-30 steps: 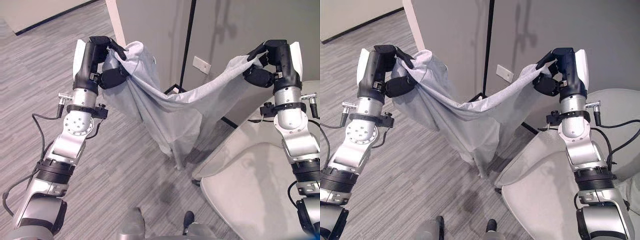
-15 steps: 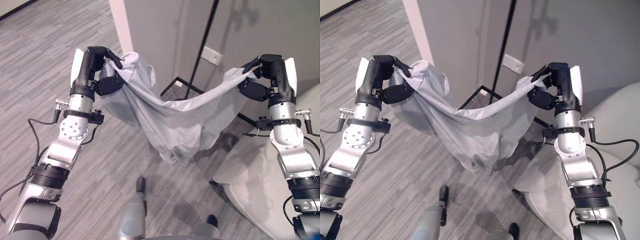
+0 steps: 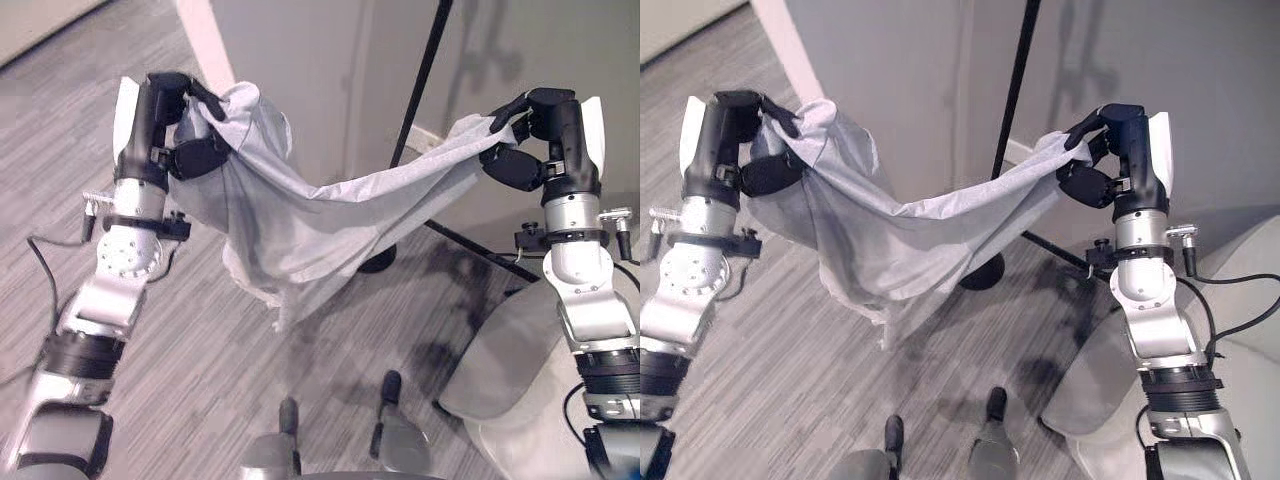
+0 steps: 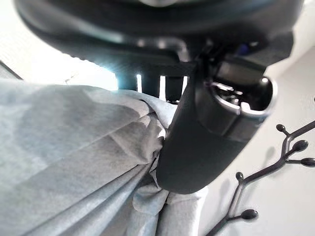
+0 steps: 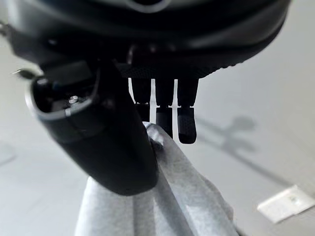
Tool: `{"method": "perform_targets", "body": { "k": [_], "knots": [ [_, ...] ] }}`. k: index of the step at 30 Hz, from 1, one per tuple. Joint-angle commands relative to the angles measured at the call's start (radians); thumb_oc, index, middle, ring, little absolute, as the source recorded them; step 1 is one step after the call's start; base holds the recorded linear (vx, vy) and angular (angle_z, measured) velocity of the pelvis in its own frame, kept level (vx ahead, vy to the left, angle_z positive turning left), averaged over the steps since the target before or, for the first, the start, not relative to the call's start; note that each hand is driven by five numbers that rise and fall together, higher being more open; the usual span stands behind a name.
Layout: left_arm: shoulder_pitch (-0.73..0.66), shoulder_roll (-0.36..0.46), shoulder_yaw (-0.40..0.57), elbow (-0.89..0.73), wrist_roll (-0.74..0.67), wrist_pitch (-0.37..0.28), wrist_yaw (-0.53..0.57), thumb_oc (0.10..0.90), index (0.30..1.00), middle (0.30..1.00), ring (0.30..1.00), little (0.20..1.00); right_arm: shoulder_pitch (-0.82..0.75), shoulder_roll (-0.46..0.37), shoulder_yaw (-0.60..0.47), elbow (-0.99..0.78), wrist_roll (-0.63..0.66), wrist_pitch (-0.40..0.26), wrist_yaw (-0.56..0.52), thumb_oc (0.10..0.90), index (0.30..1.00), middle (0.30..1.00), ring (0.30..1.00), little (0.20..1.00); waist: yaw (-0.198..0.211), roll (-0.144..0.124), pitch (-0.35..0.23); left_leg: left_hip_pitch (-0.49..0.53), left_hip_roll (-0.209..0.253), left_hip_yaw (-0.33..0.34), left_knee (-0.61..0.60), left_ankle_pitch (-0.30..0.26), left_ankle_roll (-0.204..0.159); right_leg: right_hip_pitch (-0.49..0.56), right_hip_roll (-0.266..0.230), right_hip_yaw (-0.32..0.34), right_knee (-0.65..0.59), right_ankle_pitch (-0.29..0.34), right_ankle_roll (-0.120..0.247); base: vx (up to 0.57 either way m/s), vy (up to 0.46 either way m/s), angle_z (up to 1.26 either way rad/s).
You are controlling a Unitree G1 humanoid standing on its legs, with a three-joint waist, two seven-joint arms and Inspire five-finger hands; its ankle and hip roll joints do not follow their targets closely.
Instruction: Hang the clothes on the sofa on the clothes rack.
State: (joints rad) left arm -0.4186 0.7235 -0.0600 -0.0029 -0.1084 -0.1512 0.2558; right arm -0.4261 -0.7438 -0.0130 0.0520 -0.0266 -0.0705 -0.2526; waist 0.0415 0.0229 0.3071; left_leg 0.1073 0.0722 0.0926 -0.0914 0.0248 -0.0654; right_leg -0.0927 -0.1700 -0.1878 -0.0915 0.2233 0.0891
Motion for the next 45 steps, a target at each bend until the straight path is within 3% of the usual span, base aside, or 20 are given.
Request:
{"method": "perform_targets", "body": {
  "k": [1,8,12,13,16,17,18,19,20,22,24,31,34,37,39,40,41,42,43,45],
  "knots": [
    [-0.106,0.032,0.075,-0.093,0.002,-0.121,0.027,0.400,0.300,0.300,0.300,0.300,-0.092,-0.071,-0.061,-0.052,0.013,-0.088,-0.039,0.400,0.300,0.300,0.300,0.300,-0.006,-0.029,-0.127,0.007,-0.007,-0.016,0.004,-0.081,-0.010,0.093,-0.028,0.007,0.010,-0.149,0.091,0.23,-0.247,-0.14],
    [-0.087,-0.003,0.069,-0.103,-0.022,-0.123,0.015,0.400,0.300,0.300,0.300,0.300,-0.067,-0.084,-0.057,-0.058,0.048,-0.102,-0.004,0.400,0.300,0.300,0.300,0.300,-0.021,-0.027,-0.150,0.030,0.076,-0.037,0.091,-0.091,-0.062,0.186,0.033,-0.033,0.004,-0.216,0.045,0.17,-0.235,0.18],
    [-0.058,0.004,0.097,-0.128,-0.037,-0.116,-0.002,0.400,0.300,0.300,0.300,0.300,-0.074,-0.095,-0.045,-0.058,0.068,-0.110,0.005,0.400,0.300,0.300,0.300,0.300,-0.002,-0.055,-0.108,-0.076,0.106,-0.076,0.425,0.031,-0.072,0.257,0.074,-0.030,0.004,-0.262,-0.022,0.10,-0.257,0.09],
    [-0.060,0.003,0.098,-0.132,-0.041,-0.114,-0.001,0.400,0.300,0.300,0.300,0.300,-0.076,-0.096,-0.050,-0.058,0.075,-0.112,0.005,0.400,0.300,0.300,0.300,0.300,-0.003,-0.062,-0.091,-0.142,0.107,-0.086,0.537,0.043,-0.063,0.272,0.081,-0.037,0.004,-0.270,-0.035,0.04,-0.210,0.06],
    [-0.064,0.004,0.102,-0.135,-0.049,-0.117,0.007,0.400,0.300,0.300,0.300,0.300,-0.075,-0.102,-0.055,-0.054,0.077,-0.106,-0.002,0.400,0.300,0.300,0.300,0.300,-0.001,-0.071,-0.081,-0.233,0.086,-0.068,0.584,0.018,-0.043,0.289,0.081,-0.044,0.004,-0.282,-0.038,0.05,-0.058,0.14],
    [-0.064,0.004,0.109,-0.137,-0.048,-0.118,0.013,0.400,0.300,0.300,0.300,0.300,-0.075,-0.101,-0.057,-0.057,0.079,-0.105,-0.004,0.400,0.300,0.300,0.300,0.300,0.008,-0.073,-0.082,-0.265,0.062,-0.062,0.546,-0.021,-0.037,0.293,0.078,-0.039,0.004,-0.288,-0.031,0.19,0.075,0.13],
    [-0.060,0.015,0.117,-0.139,-0.046,-0.120,0.018,0.400,0.300,0.300,0.300,0.300,-0.077,-0.105,-0.055,-0.058,0.081,-0.110,-0.006,0.400,0.300,0.300,0.300,0.300,0.023,-0.073,-0.096,-0.279,0.024,-0.057,0.399,-0.051,-0.029,0.291,0.069,-0.028,0.004,-0.291,-0.017,0.19,0.073,0.05],
    [-0.060,0.016,0.117,-0.139,-0.046,-0.120,0.018,0.400,0.300,0.300,0.300,0.300,-0.077,-0.105,-0.055,-0.057,0.081,-0.111,-0.006,0.400,0.300,0.300,0.300,0.300,0.024,-0.076,-0.097,-0.275,0.022,-0.054,0.391,-0.047,-0.028,0.290,0.066,-0.026,0.004,-0.291,-0.016,0.27,0.168,0.00],
    [-0.061,0.039,0.123,-0.137,-0.043,-0.122,0.027,0.400,0.300,0.300,0.300,0.300,-0.091,-0.111,-0.041,-0.043,0.079,-0.111,-0.015,0.400,0.300,0.300,0.300,0.300,0.053,-0.056,-0.106,-0.307,-0.011,-0.083,0.241,-0.007,-0.045,0.303,0.076,-0.019,0.004,-0.306,-0.003,0.22,0.135,-0.09],
    [-0.059,0.057,0.128,-0.145,-0.037,-0.124,0.032,0.400,0.300,0.300,0.300,0.300,-0.109,-0.110,-0.027,-0.032,0.070,-0.107,-0.018,0.400,0.300,0.300,0.300,0.300,0.069,-0.044,-0.126,-0.278,-0.024,-0.120,0.101,0.034,-0.056,0.318,0.077,0.001,0.004,-0.327,0.012,0.30,0.162,-0.44],
    [-0.048,0.054,0.137,-0.154,-0.029,-0.123,0.035,0.400,0.300,0.300,0.300,0.300,-0.100,-0.095,-0.033,-0.039,0.067,-0.106,-0.017,0.400,0.300,0.300,0.300,0.300,0.063,-0.039,-0.137,-0.253,-0.022,-0.118,0.091,0.046,-0.053,0.329,0.074,0.000,0.004,-0.331,0.017,0.21,0.127,-0.67],
    [-0.049,0.073,0.146,-0.165,-0.018,-0.128,0.030,0.400,0.300,0.300,0.300,0.300,-0.092,-0.081,-0.048,-0.062,0.028,-0.091,-0.015,0.400,0.300,0.300,0.300,0.300,0.058,-0.039,-0.205,-0.119,-0.069,-0.054,0.024,-0.006,0.002,0.312,-0.045,0.026,0.066,-0.316,0.082,0.28,0.259,-0.54],
    [-0.051,0.078,0.157,-0.181,-0.014,-0.131,0.032,0.400,0.300,0.300,0.300,0.300,-0.066,-0.069,-0.100,-0.107,-0.002,-0.094,-0.028,0.400,0.300,0.300,0.300,0.300,0.032,-0.005,-0.159,-0.062,-0.099,-0.056,0.012,-0.031,0.057,0.185,-0.090,0.053,0.376,-0.197,0.085,0.10,0.276,0.08],
    [-0.057,0.086,0.161,-0.182,-0.017,-0.131,0.029,0.400,0.300,0.300,0.300,0.300,-0.050,-0.063,-0.119,-0.122,-0.006,-0.097,-0.029,0.400,0.300,0.300,0.300,0.300,0.022,0.009,-0.141,-0.050,-0.095,-0.056,0.008,-0.042,0.062,0.115,-0.104,0.051,0.468,-0.207,0.074,0.03,0.100,0.31],
    [-0.047,0.091,0.181,-0.191,-0.020,-0.132,0.028,0.400,0.300,0.300,0.300,0.300,-0.041,-0.061,-0.132,-0.143,-0.009,-0.100,-0.023,0.400,0.300,0.300,0.300,0.300,0.022,0.018,-0.138,-0.037,-0.091,-0.046,0.005,-0.057,0.057,0.096,-0.123,0.001,0.392,-0.212,0.072,0.07,-0.062,0.14],
    [-0.036,0.103,0.196,-0.199,-0.020,-0.139,0.026,0.400,0.300,0.300,0.300,0.300,-0.044,-0.064,-0.140,-0.149,-0.007,-0.104,-0.020,0.400,0.300,0.300,0.300,0.300,0.023,0.019,-0.133,-0.023,-0.082,-0.028,0.004,-0.077,0.046,0.078,-0.127,-0.043,0.280,-0.235,0.082,0.08,-0.152,0.03],
    [-0.026,0.106,0.208,-0.206,-0.019,-0.139,0.028,0.400,0.300,0.300,0.300,0.300,-0.047,-0.064,-0.142,-0.151,-0.005,-0.108,-0.024,0.400,0.300,0.300,0.300,0.300,0.019,0.020,-0.127,-0.017,-0.068,-0.021,0.004,-0.078,0.040,0.072,-0.113,-0.065,0.204,-0.210,0.085,0.05,-0.131,-0.19],
    [-0.025,0.106,0.209,-0.206,-0.019,-0.139,0.028,0.400,0.300,0.300,0.300,0.300,-0.048,-0.064,-0.141,-0.151,-0.005,-0.108,-0.024,0.400,0.300,0.300,0.300,0.300,0.019,0.021,-0.127,-0.017,-0.067,-0.021,0.004,-0.078,0.039,0.075,-0.111,-0.066,0.198,-0.206,0.085,0.08,-0.170,-0.29],
    [-0.013,0.113,0.220,-0.214,-0.020,-0.149,0.015,0.400,0.300,0.300,0.300,0.300,-0.014,-0.067,-0.172,-0.154,-0.005,-0.112,-0.022,0.400,0.300,0.300,0.300,0.300,0.004,0.003,-0.130,-0.010,-0.065,-0.030,0.005,-0.084,0.033,0.101,-0.084,-0.021,0.105,-0.202,0.096,0.11,-0.164,-0.10],
    [0.003,0.111,0.239,-0.219,-0.021,-0.158,0.010,0.400,0.300,0.300,0.300,0.300,-0.001,-0.068,-0.191,-0.160,0.002,-0.120,-0.019,0.400,0.300,0.300,0.300,0.300,0.012,-0.015,-0.146,-0.008,-0.055,-0.020,0.006,-0.083,0.022,0.146,-0.069,-0.013,0.037,-0.185,0.102,0.12,-0.213,0.17]
  ]
}}
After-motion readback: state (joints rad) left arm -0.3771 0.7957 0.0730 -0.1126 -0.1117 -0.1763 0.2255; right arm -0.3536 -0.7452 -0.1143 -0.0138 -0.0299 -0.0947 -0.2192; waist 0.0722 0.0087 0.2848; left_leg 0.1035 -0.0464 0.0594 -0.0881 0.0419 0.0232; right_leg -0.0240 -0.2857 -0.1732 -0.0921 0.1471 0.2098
